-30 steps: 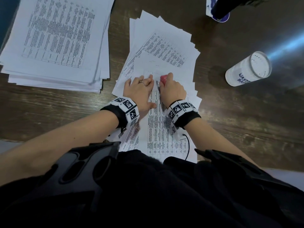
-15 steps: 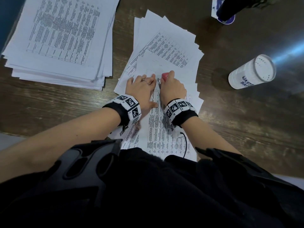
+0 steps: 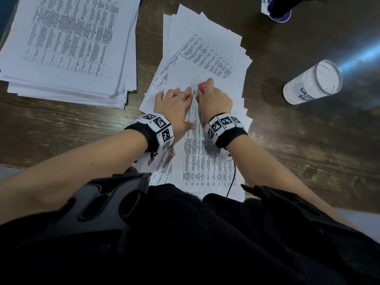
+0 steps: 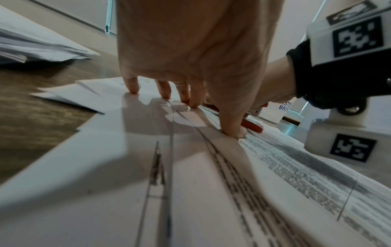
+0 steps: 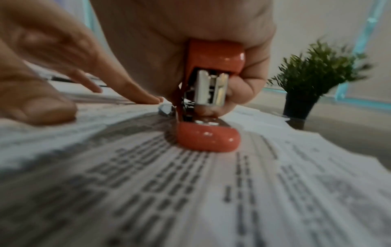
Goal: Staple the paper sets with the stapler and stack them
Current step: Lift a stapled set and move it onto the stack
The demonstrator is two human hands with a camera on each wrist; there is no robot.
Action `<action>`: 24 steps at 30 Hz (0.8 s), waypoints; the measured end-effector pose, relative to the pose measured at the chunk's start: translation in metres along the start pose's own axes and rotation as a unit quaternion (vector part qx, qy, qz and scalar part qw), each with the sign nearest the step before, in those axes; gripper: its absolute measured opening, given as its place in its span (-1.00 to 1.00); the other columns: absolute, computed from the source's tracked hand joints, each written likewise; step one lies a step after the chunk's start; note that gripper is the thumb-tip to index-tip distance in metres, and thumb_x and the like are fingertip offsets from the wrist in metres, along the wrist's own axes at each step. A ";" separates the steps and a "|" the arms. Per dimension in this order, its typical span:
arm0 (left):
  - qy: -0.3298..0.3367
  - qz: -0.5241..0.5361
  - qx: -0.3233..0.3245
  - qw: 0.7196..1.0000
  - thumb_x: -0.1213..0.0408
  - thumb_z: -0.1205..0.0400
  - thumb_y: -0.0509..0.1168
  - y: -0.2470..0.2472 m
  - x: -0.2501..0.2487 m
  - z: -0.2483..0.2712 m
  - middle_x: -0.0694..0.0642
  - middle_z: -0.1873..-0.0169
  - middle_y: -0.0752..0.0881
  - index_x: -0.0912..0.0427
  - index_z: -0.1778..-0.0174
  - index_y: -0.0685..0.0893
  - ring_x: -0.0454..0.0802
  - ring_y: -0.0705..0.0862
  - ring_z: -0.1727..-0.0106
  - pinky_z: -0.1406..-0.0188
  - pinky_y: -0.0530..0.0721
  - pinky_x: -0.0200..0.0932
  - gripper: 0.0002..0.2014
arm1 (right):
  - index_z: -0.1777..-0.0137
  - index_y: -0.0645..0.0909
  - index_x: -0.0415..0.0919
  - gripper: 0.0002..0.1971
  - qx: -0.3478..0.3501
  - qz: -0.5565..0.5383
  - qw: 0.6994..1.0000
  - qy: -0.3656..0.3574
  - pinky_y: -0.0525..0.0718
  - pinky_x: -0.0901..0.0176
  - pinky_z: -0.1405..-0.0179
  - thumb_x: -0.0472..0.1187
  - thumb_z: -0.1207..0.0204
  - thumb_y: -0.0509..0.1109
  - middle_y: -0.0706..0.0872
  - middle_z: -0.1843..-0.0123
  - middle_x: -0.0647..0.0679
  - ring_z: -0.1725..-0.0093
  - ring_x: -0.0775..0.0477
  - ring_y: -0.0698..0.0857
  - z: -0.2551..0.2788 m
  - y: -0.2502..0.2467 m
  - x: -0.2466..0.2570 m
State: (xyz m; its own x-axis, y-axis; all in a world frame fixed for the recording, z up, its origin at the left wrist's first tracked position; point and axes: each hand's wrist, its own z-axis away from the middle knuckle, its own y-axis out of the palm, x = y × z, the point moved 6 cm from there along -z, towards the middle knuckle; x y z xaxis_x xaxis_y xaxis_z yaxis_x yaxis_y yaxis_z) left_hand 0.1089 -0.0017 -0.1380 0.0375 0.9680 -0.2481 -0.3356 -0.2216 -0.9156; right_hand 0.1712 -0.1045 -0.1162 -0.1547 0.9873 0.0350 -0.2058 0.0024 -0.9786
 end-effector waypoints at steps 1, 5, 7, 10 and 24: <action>0.001 -0.001 0.000 1.000 -0.42 -0.45 0.27 0.000 0.000 0.000 -0.05 -0.68 0.16 0.02 -0.71 0.05 0.11 0.12 -0.67 -0.57 0.12 0.23 0.02 | -0.32 0.36 -0.16 -0.66 -0.002 0.004 1.000 -0.009 0.40 0.01 0.25 0.07 -0.74 0.06 0.74 -0.10 -0.14 -0.02 -0.31 0.73 0.000 -0.001 0.000; 0.003 0.006 -0.008 1.000 -0.41 -0.43 0.30 -0.001 0.000 0.001 -0.04 -0.66 0.21 0.02 -0.71 0.06 0.13 0.17 -0.64 -0.55 0.15 0.23 0.03 | -0.35 0.36 -0.16 -0.67 0.013 -0.040 0.998 0.038 0.40 0.04 0.19 0.04 -0.75 0.07 0.73 -0.15 -0.15 -0.11 -0.29 0.70 -0.004 -0.005 0.005; 0.008 0.019 -0.012 1.000 -0.41 -0.40 0.33 -0.001 0.001 0.001 -0.05 -0.67 0.19 -0.04 -0.70 0.10 0.14 0.19 -0.63 -0.53 0.15 0.24 0.02 | -0.42 0.34 -0.16 -0.65 0.023 -0.075 0.994 0.073 0.37 0.06 0.11 0.00 -0.75 0.08 0.70 -0.23 -0.15 -0.21 -0.25 0.67 -0.011 -0.008 0.010; 0.007 0.032 -0.008 0.999 -0.41 -0.40 0.33 0.000 0.003 0.001 -0.07 -0.68 0.15 -0.06 -0.71 0.07 0.13 0.19 -0.64 -0.55 0.13 0.24 0.03 | -0.48 0.30 -0.15 -0.63 0.028 -0.086 0.993 0.081 0.36 0.06 0.09 -0.01 -0.75 0.08 0.69 -0.26 -0.15 -0.24 -0.24 0.66 -0.020 -0.011 0.017; 0.015 0.047 0.017 0.999 -0.37 -0.44 0.33 -0.006 0.004 0.003 -0.09 -0.69 0.13 0.01 -0.70 0.14 0.10 0.14 -0.66 -0.59 0.10 0.20 -0.02 | -0.27 0.47 -0.09 -0.53 0.021 -0.193 0.979 0.063 0.46 -0.02 0.07 0.21 -0.73 -0.09 0.72 -0.08 -0.27 -0.08 -0.35 0.67 0.002 -0.012 -0.024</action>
State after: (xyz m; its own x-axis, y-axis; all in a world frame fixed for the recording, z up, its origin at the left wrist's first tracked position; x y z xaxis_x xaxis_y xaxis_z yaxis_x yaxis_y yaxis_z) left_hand 0.1085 0.0034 -0.1330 0.0312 0.9389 -0.3427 -0.3698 -0.3077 -0.8767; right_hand 0.1751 -0.1286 -0.1045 0.0624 0.9262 0.3718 -0.2654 0.3746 -0.8884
